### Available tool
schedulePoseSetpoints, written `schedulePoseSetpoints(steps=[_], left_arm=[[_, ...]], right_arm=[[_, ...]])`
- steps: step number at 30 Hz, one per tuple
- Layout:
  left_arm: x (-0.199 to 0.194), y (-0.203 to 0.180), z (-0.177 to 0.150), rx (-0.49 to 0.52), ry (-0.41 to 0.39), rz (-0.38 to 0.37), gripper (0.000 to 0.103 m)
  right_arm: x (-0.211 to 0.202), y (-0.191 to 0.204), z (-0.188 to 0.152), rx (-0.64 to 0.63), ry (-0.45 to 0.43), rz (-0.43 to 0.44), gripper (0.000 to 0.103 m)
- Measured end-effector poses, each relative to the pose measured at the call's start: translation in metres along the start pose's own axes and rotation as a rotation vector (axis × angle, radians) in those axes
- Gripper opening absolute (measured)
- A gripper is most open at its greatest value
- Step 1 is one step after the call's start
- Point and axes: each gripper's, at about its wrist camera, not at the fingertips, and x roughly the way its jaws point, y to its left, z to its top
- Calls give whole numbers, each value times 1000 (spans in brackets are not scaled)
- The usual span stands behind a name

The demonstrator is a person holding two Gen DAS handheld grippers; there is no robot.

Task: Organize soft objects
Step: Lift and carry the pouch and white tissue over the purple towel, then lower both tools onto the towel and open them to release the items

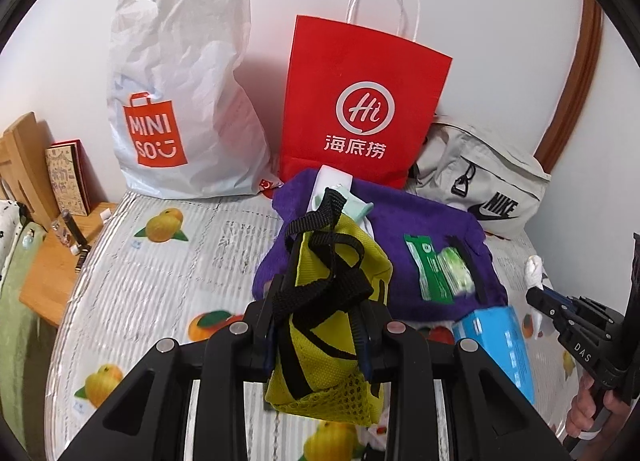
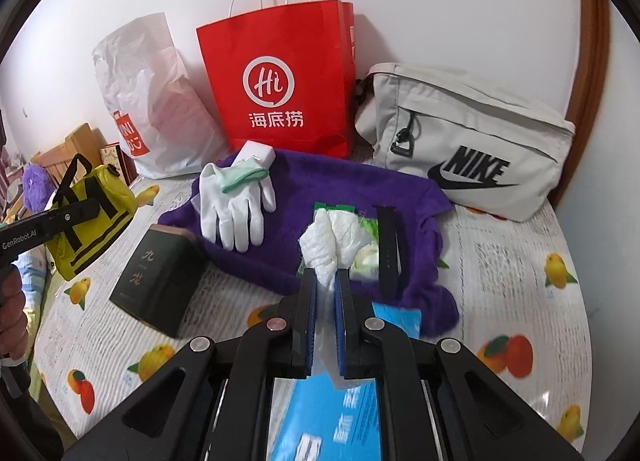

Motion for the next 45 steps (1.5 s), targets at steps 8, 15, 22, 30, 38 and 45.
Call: schedulePoseSetpoints(steps=[8, 15, 22, 30, 38, 45], left_arm=[[38, 2, 17, 14, 34, -14, 28], [68, 2, 32, 0, 60, -69, 28], [101, -24, 43, 42, 100, -123, 28], [144, -49, 47, 83, 172, -148, 28], [177, -61, 43, 98, 225, -158, 29], [186, -64, 41, 100, 236, -158, 31]], right_arm=[[33, -8, 14, 20, 32, -3, 8], [66, -22, 27, 41, 64, -13, 8], [95, -24, 37, 22, 99, 9, 9], [137, -22, 35, 12, 179, 36, 9], [157, -26, 36, 29, 241, 54, 10], [166, -28, 37, 43, 258, 62, 12]])
